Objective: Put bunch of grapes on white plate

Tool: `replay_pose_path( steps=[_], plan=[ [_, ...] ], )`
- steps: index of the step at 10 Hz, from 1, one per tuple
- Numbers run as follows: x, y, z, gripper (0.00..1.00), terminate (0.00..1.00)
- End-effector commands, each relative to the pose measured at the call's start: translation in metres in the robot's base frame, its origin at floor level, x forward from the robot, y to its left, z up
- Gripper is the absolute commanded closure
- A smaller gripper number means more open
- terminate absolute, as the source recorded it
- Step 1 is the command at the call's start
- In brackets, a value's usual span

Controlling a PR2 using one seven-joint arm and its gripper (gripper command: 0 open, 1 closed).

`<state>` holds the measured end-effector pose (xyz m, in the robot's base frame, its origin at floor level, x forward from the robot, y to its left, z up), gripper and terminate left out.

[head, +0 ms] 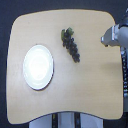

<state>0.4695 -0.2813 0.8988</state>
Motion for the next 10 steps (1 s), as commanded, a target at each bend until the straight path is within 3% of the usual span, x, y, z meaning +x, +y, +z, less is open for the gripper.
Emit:
replay_pose_path(
  steps=[1,6,10],
  plan=[
    [0.001,0.001,0.0,0.0,0.0],
    [0.024,0.05,-0.01,0.0,0.0],
    [0.026,0.146,-0.032,0.0,0.0]
  ],
)
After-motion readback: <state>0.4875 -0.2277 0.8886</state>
